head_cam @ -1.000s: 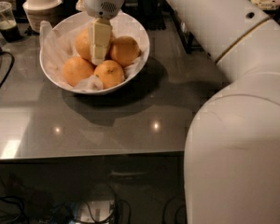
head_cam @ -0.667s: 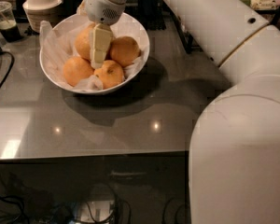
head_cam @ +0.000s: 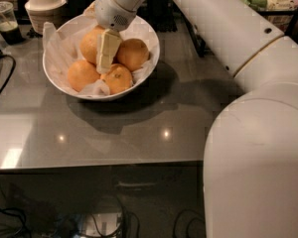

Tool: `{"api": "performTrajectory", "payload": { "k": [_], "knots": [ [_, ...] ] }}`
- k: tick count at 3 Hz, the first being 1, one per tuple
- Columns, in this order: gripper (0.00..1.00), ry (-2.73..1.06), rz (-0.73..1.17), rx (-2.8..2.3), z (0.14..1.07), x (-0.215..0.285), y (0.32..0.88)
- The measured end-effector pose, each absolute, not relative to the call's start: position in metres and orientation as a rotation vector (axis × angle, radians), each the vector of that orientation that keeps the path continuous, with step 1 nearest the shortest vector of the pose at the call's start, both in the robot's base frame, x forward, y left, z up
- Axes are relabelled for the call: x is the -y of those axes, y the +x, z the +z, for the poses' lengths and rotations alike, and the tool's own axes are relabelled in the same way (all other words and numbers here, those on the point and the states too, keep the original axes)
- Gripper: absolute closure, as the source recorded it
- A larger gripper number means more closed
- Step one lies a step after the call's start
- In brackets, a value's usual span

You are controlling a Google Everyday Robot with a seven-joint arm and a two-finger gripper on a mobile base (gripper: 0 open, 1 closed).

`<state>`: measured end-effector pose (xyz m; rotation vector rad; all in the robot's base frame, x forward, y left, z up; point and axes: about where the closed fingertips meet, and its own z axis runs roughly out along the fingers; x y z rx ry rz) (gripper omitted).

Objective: Pick orange from white bowl

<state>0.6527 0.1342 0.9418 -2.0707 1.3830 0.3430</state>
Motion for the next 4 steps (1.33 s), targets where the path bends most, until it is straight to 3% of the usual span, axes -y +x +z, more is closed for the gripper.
{"api": "performTrajectory", "payload": {
  "k": [1,4],
  "knots": [
    [0.19,-2.07,0.343,-1.383,0.9418,-0.1343,0.6527],
    [0.88,-2.071,0.343,-1.383,0.9417,-0.1344,0.6527]
  ]
}}
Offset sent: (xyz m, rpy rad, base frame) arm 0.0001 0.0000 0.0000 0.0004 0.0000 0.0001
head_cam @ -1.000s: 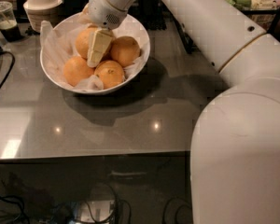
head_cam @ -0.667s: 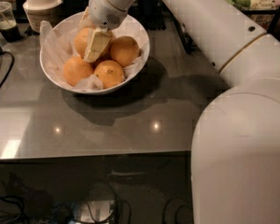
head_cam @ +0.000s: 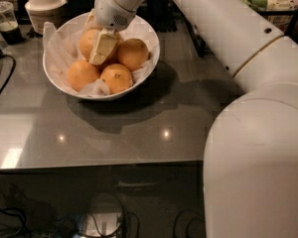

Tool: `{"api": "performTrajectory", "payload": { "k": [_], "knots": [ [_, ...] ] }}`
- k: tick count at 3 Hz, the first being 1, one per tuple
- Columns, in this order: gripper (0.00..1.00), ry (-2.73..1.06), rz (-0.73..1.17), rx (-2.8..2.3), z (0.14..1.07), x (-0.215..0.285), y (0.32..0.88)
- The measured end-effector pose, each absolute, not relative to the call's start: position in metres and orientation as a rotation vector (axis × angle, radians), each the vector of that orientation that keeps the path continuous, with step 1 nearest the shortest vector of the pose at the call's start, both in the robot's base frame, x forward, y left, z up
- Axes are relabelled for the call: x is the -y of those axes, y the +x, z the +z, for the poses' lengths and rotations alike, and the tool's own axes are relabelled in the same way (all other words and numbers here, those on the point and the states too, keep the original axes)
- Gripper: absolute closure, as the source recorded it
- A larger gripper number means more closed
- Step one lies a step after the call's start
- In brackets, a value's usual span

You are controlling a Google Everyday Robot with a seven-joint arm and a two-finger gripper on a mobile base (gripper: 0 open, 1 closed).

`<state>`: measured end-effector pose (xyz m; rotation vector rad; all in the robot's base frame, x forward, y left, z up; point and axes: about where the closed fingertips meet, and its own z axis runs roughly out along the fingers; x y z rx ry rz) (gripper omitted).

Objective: Pick orange from white bowl

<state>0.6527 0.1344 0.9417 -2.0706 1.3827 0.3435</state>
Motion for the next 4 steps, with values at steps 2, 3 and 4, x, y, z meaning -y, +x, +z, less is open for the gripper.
{"api": "performTrajectory", "payload": {
  "k": [2,3,4],
  "knots": [
    [1.0,-2.075,0.343,-1.382,0.943,-0.14,0.65],
    [1.0,-2.056,0.336,-1.311,0.972,-0.165,0.636],
    [1.0,-2.025,0.32,-1.186,1.011,-0.189,0.617]
  ]
}}
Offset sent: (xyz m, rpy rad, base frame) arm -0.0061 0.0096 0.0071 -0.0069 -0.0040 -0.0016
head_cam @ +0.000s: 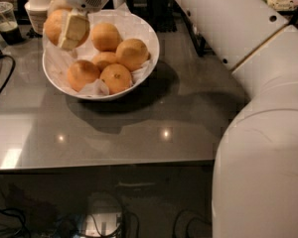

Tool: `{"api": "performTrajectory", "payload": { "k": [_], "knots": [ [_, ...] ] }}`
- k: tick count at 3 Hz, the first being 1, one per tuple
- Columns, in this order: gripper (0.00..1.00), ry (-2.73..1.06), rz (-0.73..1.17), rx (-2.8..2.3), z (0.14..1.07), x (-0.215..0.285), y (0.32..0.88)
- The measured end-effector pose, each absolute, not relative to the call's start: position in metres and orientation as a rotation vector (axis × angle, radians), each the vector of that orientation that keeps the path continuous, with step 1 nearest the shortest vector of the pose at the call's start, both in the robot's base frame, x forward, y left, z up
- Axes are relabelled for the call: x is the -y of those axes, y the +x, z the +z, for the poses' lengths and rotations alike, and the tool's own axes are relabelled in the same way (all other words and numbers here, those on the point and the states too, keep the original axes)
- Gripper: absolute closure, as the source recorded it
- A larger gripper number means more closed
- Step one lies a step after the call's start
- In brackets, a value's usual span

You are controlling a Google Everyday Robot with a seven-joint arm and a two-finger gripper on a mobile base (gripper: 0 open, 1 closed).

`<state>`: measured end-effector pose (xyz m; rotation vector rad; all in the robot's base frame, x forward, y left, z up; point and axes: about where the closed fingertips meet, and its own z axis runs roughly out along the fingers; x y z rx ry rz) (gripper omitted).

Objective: Pick orange from white bowl

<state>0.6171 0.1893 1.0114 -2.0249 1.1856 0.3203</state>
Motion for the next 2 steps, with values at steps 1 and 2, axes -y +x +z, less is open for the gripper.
{"api": "performTrajectory", "payload": {
  "k": [1,2],
  "knots": [
    [1.0,-1.971,0.284,-1.055,1.053,-0.198,0.595],
    [1.0,-1.877,0.247,-0.93,1.096,-0.192,0.562]
  ]
}}
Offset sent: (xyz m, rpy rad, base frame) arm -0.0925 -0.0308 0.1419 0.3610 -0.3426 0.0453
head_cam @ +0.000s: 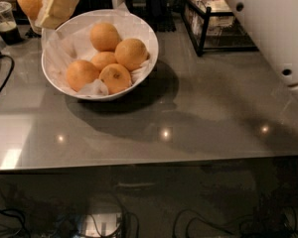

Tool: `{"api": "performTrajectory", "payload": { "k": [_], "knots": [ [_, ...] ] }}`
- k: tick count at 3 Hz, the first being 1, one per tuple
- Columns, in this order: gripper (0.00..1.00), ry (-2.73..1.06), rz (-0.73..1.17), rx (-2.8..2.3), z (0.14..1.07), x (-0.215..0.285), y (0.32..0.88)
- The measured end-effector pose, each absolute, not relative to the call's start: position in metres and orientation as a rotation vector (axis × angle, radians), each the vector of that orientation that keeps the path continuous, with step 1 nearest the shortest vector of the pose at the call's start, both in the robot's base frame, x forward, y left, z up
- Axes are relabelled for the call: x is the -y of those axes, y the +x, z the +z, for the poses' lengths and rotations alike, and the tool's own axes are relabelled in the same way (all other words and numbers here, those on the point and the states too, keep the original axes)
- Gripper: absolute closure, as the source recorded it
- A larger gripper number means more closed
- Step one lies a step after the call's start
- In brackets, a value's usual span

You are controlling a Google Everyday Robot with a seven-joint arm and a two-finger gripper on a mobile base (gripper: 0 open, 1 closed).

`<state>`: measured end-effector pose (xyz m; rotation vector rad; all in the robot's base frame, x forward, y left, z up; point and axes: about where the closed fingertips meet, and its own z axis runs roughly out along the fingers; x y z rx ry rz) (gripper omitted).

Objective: Pick orange from white bowl

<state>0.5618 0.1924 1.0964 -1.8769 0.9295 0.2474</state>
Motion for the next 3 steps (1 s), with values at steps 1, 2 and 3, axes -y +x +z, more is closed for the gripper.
{"api": "performTrajectory", "payload": {
  "k": [1,2,3],
  "knots": [
    [1.0,-1.727,0.194,-0.855,1.141,-0.165,0.512],
    [1.0,-1.715,0.195,-0.855,1.141,-0.164,0.508],
    [1.0,-1.678,0.204,-0.901,1.136,-0.145,0.495]
  ]
}}
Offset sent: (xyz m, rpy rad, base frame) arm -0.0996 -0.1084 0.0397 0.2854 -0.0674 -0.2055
